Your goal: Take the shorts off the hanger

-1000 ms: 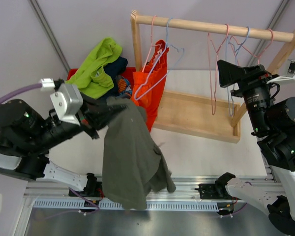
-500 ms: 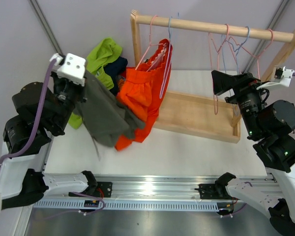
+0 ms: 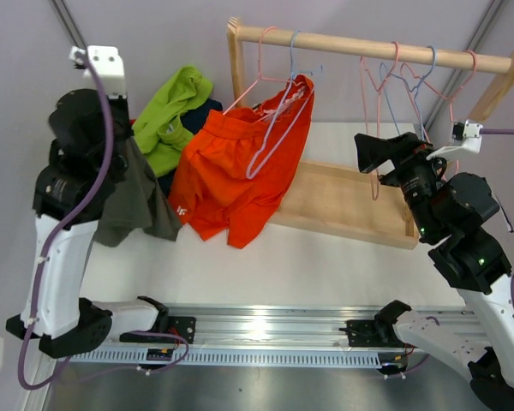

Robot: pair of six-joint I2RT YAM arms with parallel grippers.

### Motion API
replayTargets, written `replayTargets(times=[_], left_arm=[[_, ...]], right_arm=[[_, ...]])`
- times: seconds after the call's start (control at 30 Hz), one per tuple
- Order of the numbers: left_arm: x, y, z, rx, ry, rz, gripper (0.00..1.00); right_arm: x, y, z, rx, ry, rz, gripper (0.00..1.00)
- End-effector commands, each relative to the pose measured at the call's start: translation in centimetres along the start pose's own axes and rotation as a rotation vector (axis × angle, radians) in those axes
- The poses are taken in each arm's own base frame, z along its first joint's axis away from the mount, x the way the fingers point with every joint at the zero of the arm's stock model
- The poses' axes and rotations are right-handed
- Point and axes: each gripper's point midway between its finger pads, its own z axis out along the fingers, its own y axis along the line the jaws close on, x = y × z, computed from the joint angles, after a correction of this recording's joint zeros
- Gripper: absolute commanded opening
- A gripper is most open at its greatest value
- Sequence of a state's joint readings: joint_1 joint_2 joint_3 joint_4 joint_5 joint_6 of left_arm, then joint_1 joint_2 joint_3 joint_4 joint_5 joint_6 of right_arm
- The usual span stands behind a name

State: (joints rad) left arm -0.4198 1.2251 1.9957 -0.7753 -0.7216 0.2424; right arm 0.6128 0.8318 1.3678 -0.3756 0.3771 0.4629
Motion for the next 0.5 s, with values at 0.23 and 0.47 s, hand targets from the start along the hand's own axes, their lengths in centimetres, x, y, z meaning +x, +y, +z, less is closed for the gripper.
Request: replayTargets(times=[0.23, 0.47], left_arm=[[3.0, 3.0, 2.3, -0.129, 0.068, -0.137, 0.0], [-2.6, 4.3, 7.6, -0.23, 0.002, -0.21, 0.0]], right_arm=[[0.6, -0.4, -0.3, -0.013, -0.004, 0.01, 0.99], [1.7, -1.3, -0.5, 0.008, 0.015, -0.002, 0.99]])
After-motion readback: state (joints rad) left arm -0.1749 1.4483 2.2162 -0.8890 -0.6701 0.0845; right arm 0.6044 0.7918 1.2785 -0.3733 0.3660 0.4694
